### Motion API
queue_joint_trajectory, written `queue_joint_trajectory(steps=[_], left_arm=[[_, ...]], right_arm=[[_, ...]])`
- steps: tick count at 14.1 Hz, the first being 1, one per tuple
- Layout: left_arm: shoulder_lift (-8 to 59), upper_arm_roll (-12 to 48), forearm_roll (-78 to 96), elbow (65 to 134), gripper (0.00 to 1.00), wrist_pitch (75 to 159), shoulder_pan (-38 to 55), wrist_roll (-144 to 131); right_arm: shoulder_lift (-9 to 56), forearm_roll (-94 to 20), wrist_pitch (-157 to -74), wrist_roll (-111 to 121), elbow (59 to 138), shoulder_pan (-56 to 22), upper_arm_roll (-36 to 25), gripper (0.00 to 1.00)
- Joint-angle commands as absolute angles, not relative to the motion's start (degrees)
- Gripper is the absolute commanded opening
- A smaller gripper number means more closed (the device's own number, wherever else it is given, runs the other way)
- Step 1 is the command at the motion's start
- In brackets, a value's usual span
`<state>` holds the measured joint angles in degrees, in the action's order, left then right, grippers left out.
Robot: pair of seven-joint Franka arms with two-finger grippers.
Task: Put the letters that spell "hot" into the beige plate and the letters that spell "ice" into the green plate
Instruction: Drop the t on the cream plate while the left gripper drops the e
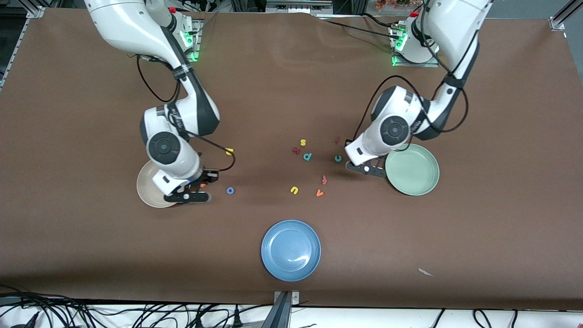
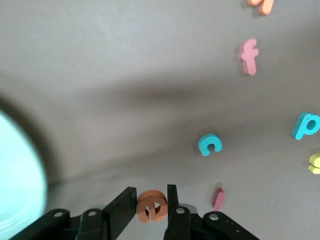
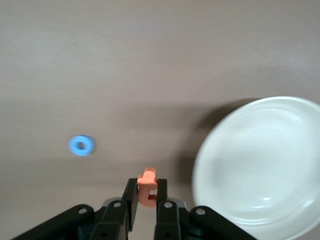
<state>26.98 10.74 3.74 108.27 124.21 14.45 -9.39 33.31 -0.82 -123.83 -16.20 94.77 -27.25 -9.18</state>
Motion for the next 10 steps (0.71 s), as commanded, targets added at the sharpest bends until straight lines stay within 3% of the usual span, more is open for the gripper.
queue_joint_trajectory(steps=[1,6,7,8,9,10], left_arm=[[27.0,10.6,3.6,106.5,0.21,121.6,9.2,-0.9],[31.2,10.6,-2.5,106.1,0.22,125.6,-0.3,13.1],[32.6,10.6,-4.0,106.2,0.21,126.5,-1.3,13.3],[33.1,10.6,-4.4,106.2,0.21,126.6,-2.8,14.0],[33.6,10.6,-4.4,106.3,0.21,126.7,-3.3,14.7],[34.3,10.7,-4.4,106.3,0.21,126.7,-3.8,14.9]], right_arm=[[29.7,-4.8,-123.9,-7.8,100.2,-27.1,-12.7,0.00],[30.6,-11.7,-125.9,6.2,103.1,-24.5,-17.8,0.00],[31.2,-12.3,-126.0,7.3,103.1,-23.8,-17.8,0.04],[31.6,-13.3,-126.6,7.4,103.0,-23.4,-17.8,0.24],[31.8,-14.8,-126.8,7.1,102.8,-23.3,-17.8,0.73],[31.8,-17.1,-126.6,6.8,102.4,-23.3,-17.7,1.00]])
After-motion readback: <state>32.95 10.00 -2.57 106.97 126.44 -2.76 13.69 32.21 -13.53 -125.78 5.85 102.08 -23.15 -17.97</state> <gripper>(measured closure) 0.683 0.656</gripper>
